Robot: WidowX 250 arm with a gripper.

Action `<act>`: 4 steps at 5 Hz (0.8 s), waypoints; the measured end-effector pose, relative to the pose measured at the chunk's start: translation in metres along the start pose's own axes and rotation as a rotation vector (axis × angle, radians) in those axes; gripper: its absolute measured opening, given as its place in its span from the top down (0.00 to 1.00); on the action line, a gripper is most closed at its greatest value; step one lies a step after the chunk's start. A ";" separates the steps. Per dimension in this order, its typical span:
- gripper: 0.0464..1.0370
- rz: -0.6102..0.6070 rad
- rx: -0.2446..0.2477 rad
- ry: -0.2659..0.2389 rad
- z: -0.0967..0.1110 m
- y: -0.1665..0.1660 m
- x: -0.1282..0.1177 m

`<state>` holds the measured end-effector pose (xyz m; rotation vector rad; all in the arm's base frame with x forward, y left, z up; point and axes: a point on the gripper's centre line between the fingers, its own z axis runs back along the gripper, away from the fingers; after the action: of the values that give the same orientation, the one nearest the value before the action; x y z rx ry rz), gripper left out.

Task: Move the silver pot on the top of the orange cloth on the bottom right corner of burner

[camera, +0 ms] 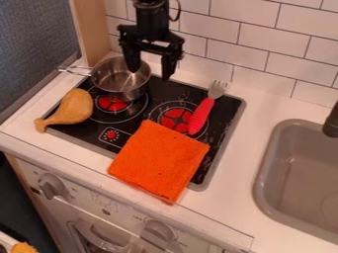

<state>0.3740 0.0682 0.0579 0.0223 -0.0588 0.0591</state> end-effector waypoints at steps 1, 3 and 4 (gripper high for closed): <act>0.04 0.043 0.003 0.019 -0.014 0.013 0.000; 0.09 0.060 0.009 0.048 -0.033 0.024 0.004; 0.35 0.053 0.023 0.048 -0.033 0.021 0.005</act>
<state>0.3797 0.0906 0.0259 0.0424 -0.0106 0.1128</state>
